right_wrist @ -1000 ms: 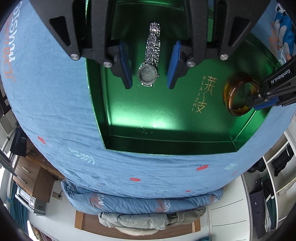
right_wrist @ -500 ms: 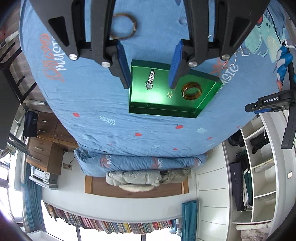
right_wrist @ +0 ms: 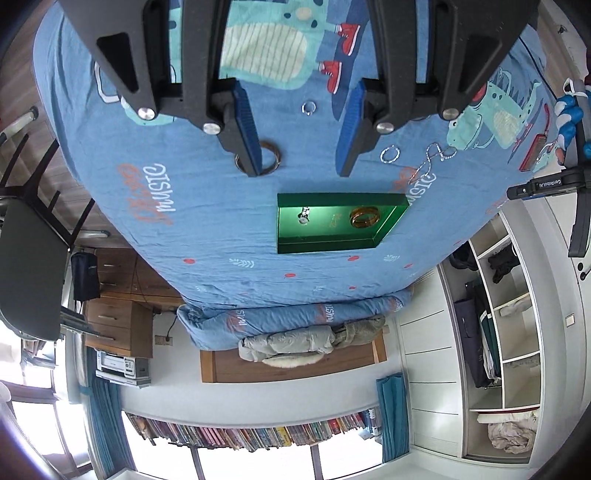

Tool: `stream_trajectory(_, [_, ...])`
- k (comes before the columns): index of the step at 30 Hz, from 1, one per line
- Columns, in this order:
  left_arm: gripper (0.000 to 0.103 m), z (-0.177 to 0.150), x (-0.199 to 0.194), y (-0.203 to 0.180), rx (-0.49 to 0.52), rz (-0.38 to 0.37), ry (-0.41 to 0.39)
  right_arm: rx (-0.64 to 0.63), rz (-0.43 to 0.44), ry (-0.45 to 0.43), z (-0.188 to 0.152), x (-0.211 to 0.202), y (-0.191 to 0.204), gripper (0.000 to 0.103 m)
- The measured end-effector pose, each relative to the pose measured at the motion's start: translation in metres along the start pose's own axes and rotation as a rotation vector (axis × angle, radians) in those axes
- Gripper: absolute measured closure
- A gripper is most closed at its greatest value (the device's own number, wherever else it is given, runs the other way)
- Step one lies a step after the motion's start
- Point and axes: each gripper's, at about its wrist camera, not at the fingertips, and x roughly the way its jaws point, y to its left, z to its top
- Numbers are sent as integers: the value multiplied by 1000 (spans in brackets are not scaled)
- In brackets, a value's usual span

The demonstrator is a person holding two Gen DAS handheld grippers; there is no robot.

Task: Organize jewelry
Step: 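Move the left tool to the plain silver bangle while the right tool reaches the twisted hoop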

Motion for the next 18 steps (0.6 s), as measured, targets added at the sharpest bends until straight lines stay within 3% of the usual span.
stream_trajectory(7, [54,-43,3,-5,12,-21,44,30,60,42,-38,-17,10,64])
stream_trajectory(18, [55,-81,39,-12,20,-63,129,36,108,142,-74,12,34,66])
